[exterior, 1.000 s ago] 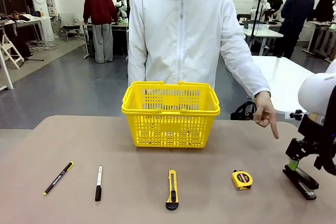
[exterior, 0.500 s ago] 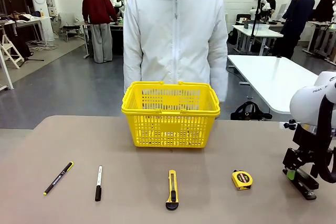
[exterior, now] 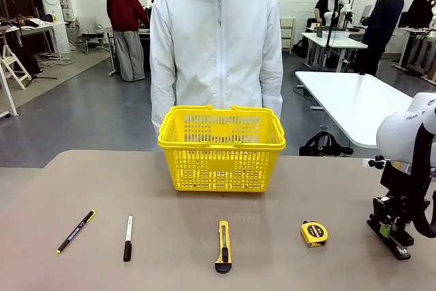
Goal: Place the items the person wants into the basket.
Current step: Pick up the item the person points to and place it in the Market Basket.
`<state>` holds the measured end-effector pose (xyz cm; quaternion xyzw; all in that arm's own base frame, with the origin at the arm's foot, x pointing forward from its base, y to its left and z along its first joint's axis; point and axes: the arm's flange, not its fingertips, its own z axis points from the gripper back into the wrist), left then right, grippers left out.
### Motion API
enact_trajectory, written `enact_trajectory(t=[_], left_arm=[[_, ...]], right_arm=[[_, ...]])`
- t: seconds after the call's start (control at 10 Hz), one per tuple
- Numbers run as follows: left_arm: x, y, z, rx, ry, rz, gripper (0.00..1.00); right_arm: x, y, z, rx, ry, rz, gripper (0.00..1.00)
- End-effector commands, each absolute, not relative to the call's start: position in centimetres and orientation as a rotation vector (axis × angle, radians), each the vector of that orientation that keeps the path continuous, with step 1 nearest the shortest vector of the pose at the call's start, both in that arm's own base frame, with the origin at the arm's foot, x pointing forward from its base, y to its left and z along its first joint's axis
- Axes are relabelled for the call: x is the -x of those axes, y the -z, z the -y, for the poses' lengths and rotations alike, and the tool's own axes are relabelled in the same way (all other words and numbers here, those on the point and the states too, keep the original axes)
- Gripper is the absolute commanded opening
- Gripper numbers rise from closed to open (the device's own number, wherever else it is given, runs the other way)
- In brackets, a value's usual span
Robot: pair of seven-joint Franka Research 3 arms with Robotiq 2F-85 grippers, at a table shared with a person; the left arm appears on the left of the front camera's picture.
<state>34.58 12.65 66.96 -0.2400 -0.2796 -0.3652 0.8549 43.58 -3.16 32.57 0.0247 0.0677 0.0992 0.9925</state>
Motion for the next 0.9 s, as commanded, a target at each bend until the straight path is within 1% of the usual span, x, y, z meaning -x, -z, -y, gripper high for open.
enact_trajectory(t=[0.0, 0.1, 0.3, 0.4, 0.5, 0.7, 0.8], left_arm=[[-34.5, -67.1, -12.8, 0.512, 0.778, 0.593, 1.00], [-34.5, -67.1, -12.8, 0.512, 0.778, 0.593, 1.00], [-34.5, -67.1, -12.8, 0.512, 0.778, 0.593, 1.00], [-34.5, -67.1, -12.8, 0.512, 0.778, 0.593, 1.00], [-34.5, -67.1, -12.8, 0.512, 0.778, 0.593, 1.00], [-34.5, -67.1, -12.8, 0.512, 0.778, 0.593, 1.00], [-34.5, -67.1, -12.8, 0.512, 0.778, 0.593, 1.00]], right_arm=[[-43.5, -33.0, 3.2, -0.014, -0.181, -0.146, 0.04], [-43.4, -33.3, 3.2, -0.014, -0.177, -0.138, 0.00], [-43.0, -35.4, 3.1, -0.035, -0.183, -0.088, 0.00], [-42.9, -39.5, 2.4, -0.056, -0.216, -0.053, 0.28], [-43.5, -46.1, 0.8, -0.049, -0.258, 0.056, 0.28], [-44.2, -56.8, -3.2, -0.025, -0.366, 0.125, 0.28], [-44.8, -60.5, -4.6, -0.008, -0.376, 0.136, 0.28]])
